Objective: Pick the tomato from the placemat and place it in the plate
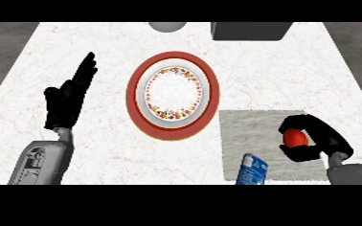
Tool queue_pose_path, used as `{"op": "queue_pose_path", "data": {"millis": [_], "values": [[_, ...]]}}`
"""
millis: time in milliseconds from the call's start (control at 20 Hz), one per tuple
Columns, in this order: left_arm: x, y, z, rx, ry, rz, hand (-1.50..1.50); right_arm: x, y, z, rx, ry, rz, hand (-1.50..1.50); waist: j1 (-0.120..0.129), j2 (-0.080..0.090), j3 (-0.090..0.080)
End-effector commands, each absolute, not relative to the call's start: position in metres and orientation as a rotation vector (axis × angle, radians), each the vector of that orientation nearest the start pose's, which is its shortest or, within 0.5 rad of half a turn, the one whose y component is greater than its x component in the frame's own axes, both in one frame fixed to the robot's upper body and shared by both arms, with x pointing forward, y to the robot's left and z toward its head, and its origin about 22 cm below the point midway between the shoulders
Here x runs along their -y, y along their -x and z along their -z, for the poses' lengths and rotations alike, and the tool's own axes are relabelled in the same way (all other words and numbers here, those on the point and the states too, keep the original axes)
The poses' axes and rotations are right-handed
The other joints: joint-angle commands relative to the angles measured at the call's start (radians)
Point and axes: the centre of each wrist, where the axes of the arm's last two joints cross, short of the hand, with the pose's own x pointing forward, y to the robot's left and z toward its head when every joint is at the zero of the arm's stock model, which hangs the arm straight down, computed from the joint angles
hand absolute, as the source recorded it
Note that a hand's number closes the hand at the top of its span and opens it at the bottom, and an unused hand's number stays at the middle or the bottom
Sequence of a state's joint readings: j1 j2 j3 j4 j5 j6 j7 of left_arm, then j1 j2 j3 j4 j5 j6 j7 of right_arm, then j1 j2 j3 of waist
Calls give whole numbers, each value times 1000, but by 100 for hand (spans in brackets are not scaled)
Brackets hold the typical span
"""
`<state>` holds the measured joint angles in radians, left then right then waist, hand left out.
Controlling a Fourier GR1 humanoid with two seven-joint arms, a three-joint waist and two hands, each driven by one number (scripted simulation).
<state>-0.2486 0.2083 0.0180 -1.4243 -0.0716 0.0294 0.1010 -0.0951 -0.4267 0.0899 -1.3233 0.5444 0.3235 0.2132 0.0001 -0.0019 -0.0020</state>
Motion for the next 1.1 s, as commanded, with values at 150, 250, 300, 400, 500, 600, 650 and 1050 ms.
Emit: {"op": "queue_pose_path", "data": {"millis": [150,250,300,400,500,600,650,1050], "values": [[-244,-308,-47,1565,-244,212,0,315,-272,14,968,554,-926,150,1,2,2],[-252,-309,-41,1546,-232,210,0,283,-230,19,885,691,-839,150,-20,-2,1],[-274,-300,-33,1552,-254,215,0,285,-229,15,840,766,-804,150,-19,-3,0],[-257,-294,-38,1540,-239,221,0,260,-216,17,760,881,-751,150,-23,-15,-2],[-270,-292,-40,1535,-267,196,0,246,-193,17,725,951,-677,150,-38,-18,-3],[-262,-295,-37,1538,-242,181,0,219,-178,4,781,1027,-637,150,-42,-13,-2],[-269,-299,-36,1527,-254,214,0,212,-178,-6,831,1076,-598,150,-38,-8,-1],[-262,-307,-49,1561,-251,219,0,162,-162,-85,1282,1321,-461,150,-18,-5,0]]}}
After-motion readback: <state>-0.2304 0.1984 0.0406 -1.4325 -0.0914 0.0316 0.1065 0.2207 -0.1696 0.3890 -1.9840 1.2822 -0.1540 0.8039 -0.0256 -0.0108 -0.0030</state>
